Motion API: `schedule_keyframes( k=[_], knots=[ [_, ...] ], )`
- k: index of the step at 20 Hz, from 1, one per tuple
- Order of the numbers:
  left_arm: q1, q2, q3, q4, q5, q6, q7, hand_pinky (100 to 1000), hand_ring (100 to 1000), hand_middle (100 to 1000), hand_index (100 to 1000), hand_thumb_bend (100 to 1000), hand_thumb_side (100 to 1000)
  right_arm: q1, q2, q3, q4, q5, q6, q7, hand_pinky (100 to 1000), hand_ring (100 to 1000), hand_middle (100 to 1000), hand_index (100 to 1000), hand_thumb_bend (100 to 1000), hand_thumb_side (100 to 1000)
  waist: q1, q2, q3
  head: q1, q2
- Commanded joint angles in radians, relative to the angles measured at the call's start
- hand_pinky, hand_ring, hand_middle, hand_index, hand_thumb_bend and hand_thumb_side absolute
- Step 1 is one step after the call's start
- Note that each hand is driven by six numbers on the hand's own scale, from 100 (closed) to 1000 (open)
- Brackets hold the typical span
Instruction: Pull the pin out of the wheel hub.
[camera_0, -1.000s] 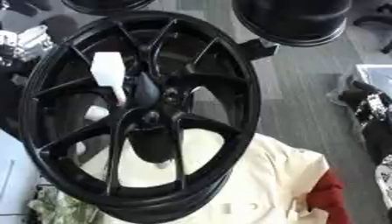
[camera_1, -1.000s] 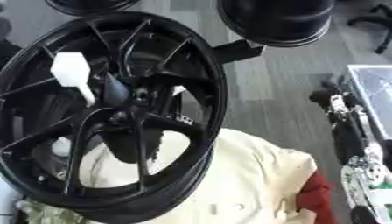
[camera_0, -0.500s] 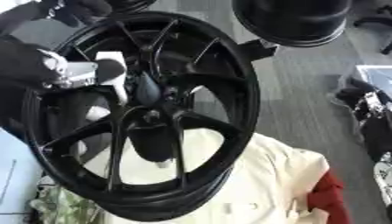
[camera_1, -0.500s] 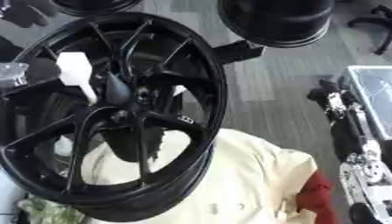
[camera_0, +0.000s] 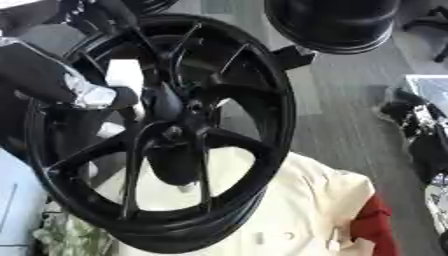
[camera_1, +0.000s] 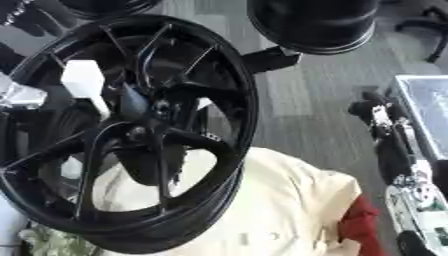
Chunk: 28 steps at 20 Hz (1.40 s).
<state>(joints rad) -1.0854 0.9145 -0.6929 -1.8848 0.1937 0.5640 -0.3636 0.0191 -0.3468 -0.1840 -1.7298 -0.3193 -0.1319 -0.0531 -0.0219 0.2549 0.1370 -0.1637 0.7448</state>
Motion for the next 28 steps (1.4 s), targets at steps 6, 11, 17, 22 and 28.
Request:
schedule_keyframes(
  k=[6, 11, 17, 22, 28],
  knots=[
    [-0.067, -0.066, 0.013, 0.173, -0.122, -0.075, -0.132, 872, 821, 777, 801, 468, 100, 0.000, -0.004, -0.006, -0.005, 0.013, 0.004, -0.001, 972, 762, 649, 797, 100, 656, -0.003, -0.020, -0.005, 0.003, -0.005],
    [-0.084, -0.100, 0.030, 0.265, -0.207, -0.158, -0.216, 875, 823, 778, 800, 467, 100, 0.000, -0.001, -0.006, -0.005, 0.014, 0.004, 0.000, 972, 762, 649, 797, 100, 657, -0.005, -0.019, -0.005, 0.000, -0.008],
    [-0.098, -0.143, 0.048, 0.364, -0.291, -0.241, -0.314, 880, 828, 783, 804, 477, 100, -0.005, 0.006, -0.003, 0.000, 0.017, 0.007, 0.002, 972, 762, 652, 798, 100, 669, -0.005, -0.013, -0.013, 0.010, -0.016],
    [-0.112, -0.187, 0.062, 0.480, -0.362, -0.305, -0.399, 876, 825, 775, 796, 458, 100, -0.009, 0.012, -0.003, 0.004, 0.021, 0.009, 0.003, 972, 762, 653, 798, 100, 672, -0.005, -0.009, -0.017, 0.020, -0.020],
    [-0.120, -0.207, 0.087, 0.538, -0.419, -0.381, -0.505, 865, 815, 756, 785, 440, 100, -0.011, 0.017, -0.002, 0.008, 0.022, 0.010, 0.000, 972, 760, 652, 797, 100, 675, -0.006, -0.008, -0.017, 0.022, -0.019]
  ],
)
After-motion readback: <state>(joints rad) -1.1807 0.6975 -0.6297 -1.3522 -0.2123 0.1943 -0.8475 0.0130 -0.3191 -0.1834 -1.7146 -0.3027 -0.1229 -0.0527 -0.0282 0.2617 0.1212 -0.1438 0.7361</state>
